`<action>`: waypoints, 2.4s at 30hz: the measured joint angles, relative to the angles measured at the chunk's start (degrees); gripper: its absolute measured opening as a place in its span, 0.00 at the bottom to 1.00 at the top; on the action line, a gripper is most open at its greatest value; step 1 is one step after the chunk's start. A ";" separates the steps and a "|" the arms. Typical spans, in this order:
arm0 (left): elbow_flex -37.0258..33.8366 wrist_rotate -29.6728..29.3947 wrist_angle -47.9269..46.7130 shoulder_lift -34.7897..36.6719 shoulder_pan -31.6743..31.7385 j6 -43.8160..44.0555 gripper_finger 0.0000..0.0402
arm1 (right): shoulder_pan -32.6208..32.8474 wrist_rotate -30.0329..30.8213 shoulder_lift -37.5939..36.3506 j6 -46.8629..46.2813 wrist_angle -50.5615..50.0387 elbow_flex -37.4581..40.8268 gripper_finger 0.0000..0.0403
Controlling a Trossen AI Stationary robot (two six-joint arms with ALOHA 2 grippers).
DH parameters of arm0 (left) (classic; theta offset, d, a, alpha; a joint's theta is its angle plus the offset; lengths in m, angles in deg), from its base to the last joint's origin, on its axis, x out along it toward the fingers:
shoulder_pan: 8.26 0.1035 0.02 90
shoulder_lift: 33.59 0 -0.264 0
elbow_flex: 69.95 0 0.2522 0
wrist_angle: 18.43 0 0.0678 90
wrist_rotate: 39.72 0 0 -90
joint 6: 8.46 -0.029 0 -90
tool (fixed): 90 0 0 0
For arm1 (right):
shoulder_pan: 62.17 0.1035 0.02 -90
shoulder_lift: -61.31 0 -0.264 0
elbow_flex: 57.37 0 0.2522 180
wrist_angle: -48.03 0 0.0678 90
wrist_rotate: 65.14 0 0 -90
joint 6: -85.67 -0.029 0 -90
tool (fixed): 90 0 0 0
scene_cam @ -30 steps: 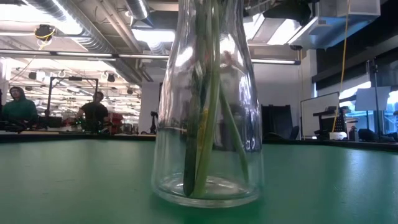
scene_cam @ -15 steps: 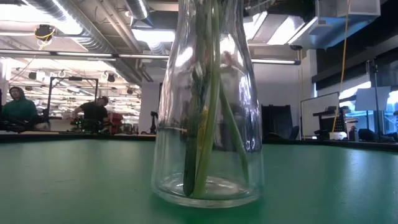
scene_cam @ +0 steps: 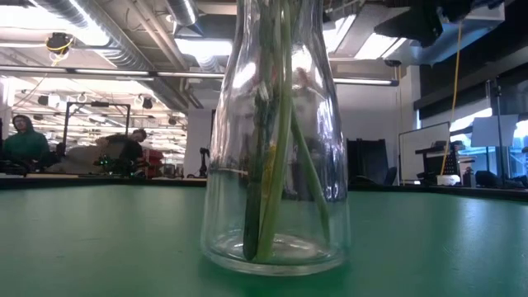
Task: Sort flowers into vase by color
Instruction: Return to Home Position
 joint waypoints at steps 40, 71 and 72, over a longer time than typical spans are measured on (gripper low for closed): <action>-43.17 53.26 62.29 31.62 43.10 -26.16 0.00 | -0.15 -7.83 -47.99 26.94 4.29 20.98 0.00; -43.17 66.84 63.29 31.03 54.51 -25.30 0.00 | -37.57 -40.55 -47.46 12.82 9.57 33.90 0.00; -43.17 67.01 63.58 31.03 54.51 -25.80 0.00 | -38.50 -42.03 -47.47 12.35 9.70 33.91 0.00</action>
